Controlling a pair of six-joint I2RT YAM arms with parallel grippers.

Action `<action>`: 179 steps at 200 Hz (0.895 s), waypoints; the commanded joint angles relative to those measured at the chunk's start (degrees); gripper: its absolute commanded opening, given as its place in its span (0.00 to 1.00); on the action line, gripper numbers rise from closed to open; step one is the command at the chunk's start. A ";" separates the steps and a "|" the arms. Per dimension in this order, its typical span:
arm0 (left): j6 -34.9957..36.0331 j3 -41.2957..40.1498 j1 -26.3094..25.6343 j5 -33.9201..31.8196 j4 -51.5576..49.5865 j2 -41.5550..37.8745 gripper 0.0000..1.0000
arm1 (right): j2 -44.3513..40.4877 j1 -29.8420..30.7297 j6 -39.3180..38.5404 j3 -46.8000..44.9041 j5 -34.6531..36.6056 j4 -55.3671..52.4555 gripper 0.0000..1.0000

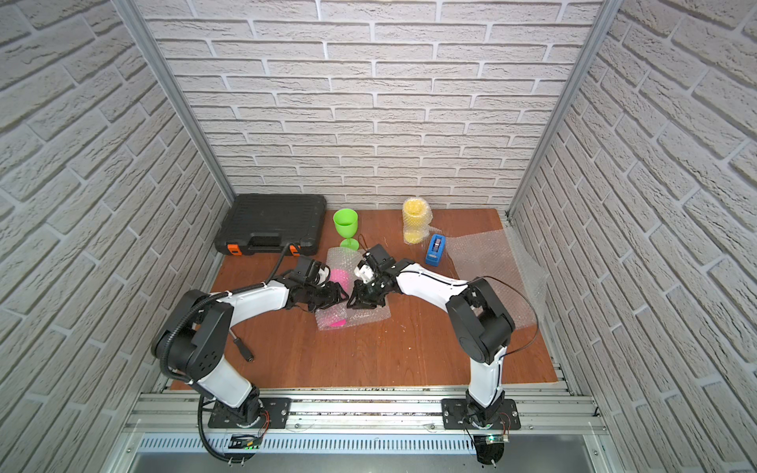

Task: Wrap wine glasses in bubble wrap
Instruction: Wrap the wine glass in bubble wrap.

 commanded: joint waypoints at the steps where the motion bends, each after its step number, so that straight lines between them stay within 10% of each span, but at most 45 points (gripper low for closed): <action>1: -0.33 -0.76 0.21 1.07 1.85 -2.15 0.67 | 3.33 0.14 1.97 1.15 -0.05 2.60 0.19; 85: 8.69 9.92 -4.82 -18.18 -21.21 0.97 0.84 | 4.52 -0.81 2.66 -0.80 3.40 4.43 0.26; 179: 9.71 14.36 -5.44 -18.48 -22.77 -0.09 0.93 | -0.87 -6.90 -5.34 -3.07 8.75 -6.72 0.33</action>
